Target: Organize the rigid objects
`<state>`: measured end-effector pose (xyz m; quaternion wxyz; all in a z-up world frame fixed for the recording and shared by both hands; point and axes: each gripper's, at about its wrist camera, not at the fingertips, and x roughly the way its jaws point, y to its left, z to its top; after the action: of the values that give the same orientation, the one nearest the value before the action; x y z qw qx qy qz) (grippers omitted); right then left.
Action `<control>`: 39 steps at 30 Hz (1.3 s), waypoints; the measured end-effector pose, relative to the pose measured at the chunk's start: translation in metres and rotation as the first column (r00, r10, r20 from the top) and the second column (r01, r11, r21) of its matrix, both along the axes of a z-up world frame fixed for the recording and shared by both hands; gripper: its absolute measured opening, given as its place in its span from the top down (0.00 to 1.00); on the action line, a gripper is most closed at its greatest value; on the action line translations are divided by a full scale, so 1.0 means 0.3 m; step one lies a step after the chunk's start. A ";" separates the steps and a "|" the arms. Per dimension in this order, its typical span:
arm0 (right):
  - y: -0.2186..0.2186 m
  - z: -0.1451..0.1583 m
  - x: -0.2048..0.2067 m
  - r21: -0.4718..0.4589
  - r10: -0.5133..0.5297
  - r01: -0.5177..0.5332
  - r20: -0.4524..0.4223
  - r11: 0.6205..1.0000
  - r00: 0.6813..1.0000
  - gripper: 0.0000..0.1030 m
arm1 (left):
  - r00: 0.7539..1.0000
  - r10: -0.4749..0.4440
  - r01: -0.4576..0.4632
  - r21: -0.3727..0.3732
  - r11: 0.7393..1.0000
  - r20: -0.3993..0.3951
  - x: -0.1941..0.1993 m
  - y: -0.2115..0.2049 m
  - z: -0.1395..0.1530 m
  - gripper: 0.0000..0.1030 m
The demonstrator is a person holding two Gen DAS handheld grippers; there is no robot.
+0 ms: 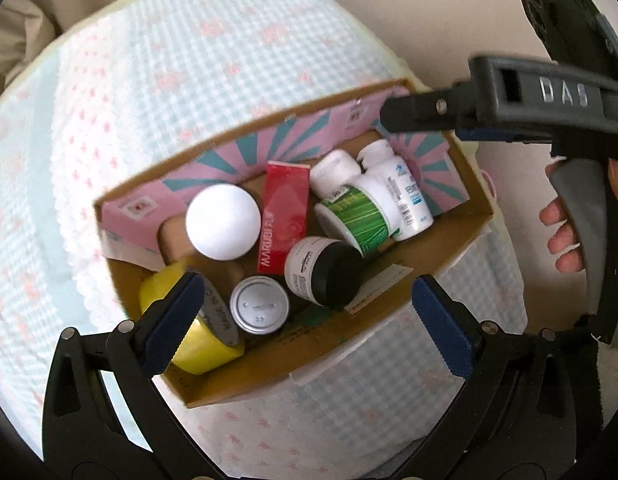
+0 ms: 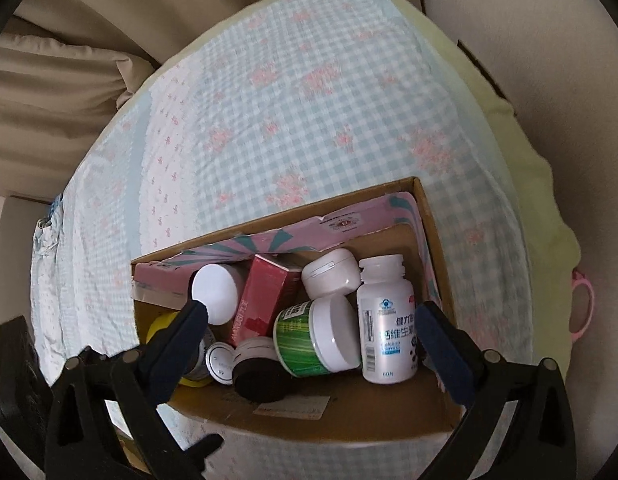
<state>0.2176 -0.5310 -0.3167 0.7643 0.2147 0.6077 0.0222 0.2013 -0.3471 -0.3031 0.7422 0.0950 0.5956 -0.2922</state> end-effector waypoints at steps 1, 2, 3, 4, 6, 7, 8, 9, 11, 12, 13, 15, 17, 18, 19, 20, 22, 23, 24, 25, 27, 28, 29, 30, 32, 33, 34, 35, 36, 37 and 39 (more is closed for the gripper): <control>0.006 0.012 -0.005 -0.006 0.005 -0.005 0.004 1.000 1.000 0.00 | 1.000 -0.001 0.001 -0.008 1.000 0.006 -0.002 0.007 0.016 0.00; 0.013 0.028 -0.013 -0.014 0.007 -0.007 0.009 1.000 1.000 0.00 | 1.000 -0.001 0.002 -0.016 1.000 0.013 -0.001 0.018 0.037 0.00; 0.022 0.048 -0.023 -0.024 0.008 -0.007 0.017 1.000 1.000 0.00 | 1.000 -0.003 0.004 -0.025 1.000 0.022 -0.003 0.031 0.062 0.00; 0.032 0.068 -0.033 -0.029 0.011 -0.011 0.024 1.000 1.000 0.00 | 1.000 -0.003 0.004 -0.031 1.000 0.030 -0.007 0.042 0.082 0.00; 0.053 0.116 -0.058 -0.042 0.008 -0.007 0.040 0.999 0.999 0.00 | 0.999 -0.001 0.003 -0.046 0.999 0.049 -0.018 0.075 0.137 0.00; 0.065 0.146 -0.070 -0.048 0.004 -0.001 0.055 0.999 0.998 0.00 | 0.998 0.003 0.001 -0.054 0.999 0.059 -0.023 0.094 0.167 0.00; 0.076 0.180 -0.084 -0.054 0.001 0.003 0.071 0.999 0.997 0.00 | 0.997 0.009 -0.004 -0.061 0.998 0.072 -0.032 0.116 0.201 0.00; 0.094 0.230 -0.104 -0.064 0.003 0.004 0.098 0.998 0.995 0.00 | 0.996 0.018 -0.012 -0.065 0.998 0.091 -0.044 0.145 0.242 0.00; 0.125 0.305 -0.131 -0.088 0.004 0.008 0.128 0.996 0.992 0.00 | 0.992 0.030 -0.021 -0.071 0.997 0.119 -0.061 0.199 0.319 0.00; 0.147 0.352 -0.148 -0.103 0.003 0.012 0.148 0.995 0.989 0.00 | 0.989 0.041 -0.031 -0.076 0.997 0.142 -0.070 0.240 0.373 0.00; 0.172 0.407 -0.167 -0.113 0.004 0.017 0.183 0.993 0.983 0.00 | 0.985 0.052 -0.040 -0.078 0.996 0.163 -0.077 0.272 0.418 0.00; 0.226 0.514 -0.205 -0.130 0.014 0.019 0.245 0.991 0.969 0.00 | 0.974 0.091 -0.074 -0.088 0.993 0.209 -0.095 0.359 0.524 0.00; 0.287 0.606 -0.234 -0.145 0.033 0.006 0.266 0.989 0.963 0.00 | 0.957 0.143 -0.119 -0.105 0.987 0.253 -0.109 0.447 0.617 0.00; 0.324 0.654 -0.246 -0.166 0.051 -0.006 0.267 0.986 0.962 0.00 | 0.941 0.175 -0.147 -0.114 0.982 0.290 -0.121 0.502 0.676 0.00; 0.366 0.707 -0.261 -0.197 0.068 -0.011 0.285 0.980 0.956 0.00 | 0.927 0.196 -0.166 -0.119 0.979 0.319 -0.132 0.540 0.716 0.00; 0.398 0.744 -0.269 -0.222 0.082 -0.013 0.303 0.975 0.949 0.00 | 0.911 0.218 -0.186 -0.123 0.975 0.349 -0.142 0.584 0.760 0.00; 0.475 0.831 -0.293 -0.267 0.114 -0.019 0.343 0.963 0.932 0.00 | 0.877 0.264 -0.229 -0.134 0.964 0.402 -0.168 0.669 0.842 0.00; 0.508 0.865 -0.303 -0.275 0.123 -0.021 0.357 0.961 0.926 0.00 | 0.857 0.291 -0.252 -0.146 0.957 0.426 -0.184 0.716 0.883 0.00; 0.532 0.889 -0.312 -0.280 0.127 -0.020 0.369 0.960 0.921 0.00 | 0.843 0.309 -0.267 -0.155 0.951 0.441 -0.197 0.750 0.913 0.00; 0.559 0.914 -0.320 -0.285 0.133 -0.020 0.384 0.958 0.914 0.00 | 0.828 0.328 -0.285 -0.162 0.945 0.456 -0.210 0.781 0.935 0.00; 0.624 0.960 -0.342 -0.300 0.159 -0.026 0.427 0.954 0.890 0.00 | 0.794 0.369 -0.326 -0.173 0.929 0.484 -0.240 0.845 0.976 0.00; 0.648 0.972 -0.351 -0.310 0.171 -0.030 0.438 0.950 0.882 0.00 | 0.782 0.383 -0.341 -0.176 0.923 0.492 -0.251 0.870 0.989 0.00; 0.674 0.981 -0.357 -0.320 0.184 -0.035 0.448 0.947 0.875 0.00 | 0.771 0.397 -0.356 -0.180 0.917 0.498 -0.262 0.893 0.999 0.00; 0.706 0.991 -0.366 -0.329 0.196 -0.042 0.453 0.944 0.870 0.00 | 0.758 0.414 -0.372 -0.188 0.909 0.503 -0.277 0.922 1.007 0.00; 0.747 0.996 -0.376 -0.335 0.211 -0.054 0.455 0.941 0.865 0.00 | 0.742 0.436 -0.391 -0.199 0.899 0.509 -0.297 0.956 1.016 0.00; 0.765 0.996 -0.383 -0.344 0.217 -0.054 0.457 0.937 0.862 0.00 | 0.735 0.447 -0.401 -0.204 0.893 0.510 -0.306 0.977 1.018 0.00; 0.780 0.994 -0.390 -0.359 0.223 -0.050 0.461 0.932 0.859 0.00 | 0.730 0.454 -0.410 -0.205 0.889 0.511 -0.315 0.992 1.019 0.00; 0.788 0.992 -0.396 -0.368 0.227 -0.048 0.462 0.929 0.857 0.00 | 0.725 0.460 -0.417 -0.206 0.885 0.513 -0.321 1.004 1.019 0.00; 0.795 0.989 -0.400 -0.372 0.227 -0.045 0.460 0.927 0.858 0.00 | 0.719 0.469 -0.426 -0.208 0.881 0.513 -0.326 1.021 1.019 0.00; 0.799 0.988 -0.405 -0.368 0.219 -0.040 0.461 0.929 0.860 0.00 | 0.716 0.474 -0.431 -0.210 0.878 0.513 -0.330 1.030 1.015 0.00; 0.798 0.986 -0.416 -0.357 0.199 -0.023 0.467 0.934 0.862 0.00 | 0.709 0.483 -0.440 -0.213 0.872 0.513 -0.336 1.042 1.007 0.00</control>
<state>0.0927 -0.2915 -0.0209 0.9171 0.0312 0.3972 0.0162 0.1005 -0.0346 -0.0009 0.9336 -0.0046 0.3493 -0.0795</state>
